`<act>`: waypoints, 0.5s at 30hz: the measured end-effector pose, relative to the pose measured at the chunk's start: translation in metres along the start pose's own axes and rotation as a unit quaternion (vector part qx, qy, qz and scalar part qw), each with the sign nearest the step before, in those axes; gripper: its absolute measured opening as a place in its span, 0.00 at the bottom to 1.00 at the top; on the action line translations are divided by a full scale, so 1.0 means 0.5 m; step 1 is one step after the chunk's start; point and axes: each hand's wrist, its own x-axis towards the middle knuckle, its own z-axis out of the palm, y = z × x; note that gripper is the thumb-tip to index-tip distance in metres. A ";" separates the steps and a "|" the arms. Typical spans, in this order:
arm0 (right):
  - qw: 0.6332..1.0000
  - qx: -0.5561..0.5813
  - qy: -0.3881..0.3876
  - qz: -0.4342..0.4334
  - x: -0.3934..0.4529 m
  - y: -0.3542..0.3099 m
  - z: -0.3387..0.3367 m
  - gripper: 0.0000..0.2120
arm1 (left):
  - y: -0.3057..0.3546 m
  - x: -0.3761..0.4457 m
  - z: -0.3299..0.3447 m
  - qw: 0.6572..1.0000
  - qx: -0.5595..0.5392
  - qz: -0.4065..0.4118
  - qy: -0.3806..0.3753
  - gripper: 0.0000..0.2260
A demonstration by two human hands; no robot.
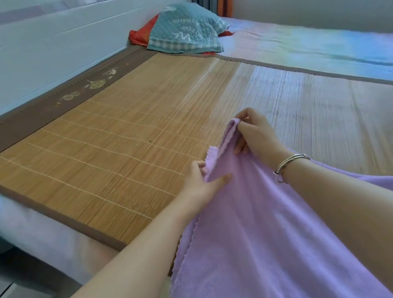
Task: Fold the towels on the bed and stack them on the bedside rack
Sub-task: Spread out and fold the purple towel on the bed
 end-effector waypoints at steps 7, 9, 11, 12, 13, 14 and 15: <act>0.996 0.070 0.048 0.002 0.010 -0.011 -0.051 0.06 | -0.001 -0.023 -0.024 0.978 0.053 -0.031 -0.200 0.11; 0.998 0.045 0.033 0.020 0.030 0.012 -0.027 0.07 | -0.015 -0.034 -0.055 0.973 0.087 -0.039 -0.208 0.11; 0.999 -0.020 -0.013 0.046 0.045 0.049 0.011 0.07 | -0.033 -0.043 -0.084 0.976 0.103 -0.057 -0.183 0.15; 0.995 -0.052 -0.049 0.063 0.041 0.065 0.033 0.04 | -0.040 -0.055 -0.094 0.975 0.114 -0.068 -0.178 0.17; 0.990 -0.077 -0.086 0.080 0.036 0.081 0.050 0.04 | -0.048 -0.063 -0.096 0.974 0.120 -0.077 -0.174 0.17; 0.985 -0.097 -0.113 0.087 0.020 0.086 0.061 0.10 | -0.055 -0.076 -0.097 0.975 0.126 -0.086 -0.164 0.17; 0.982 -0.115 -0.125 0.080 0.006 0.090 0.066 0.16 | -0.062 -0.081 -0.093 0.977 0.125 -0.093 -0.143 0.17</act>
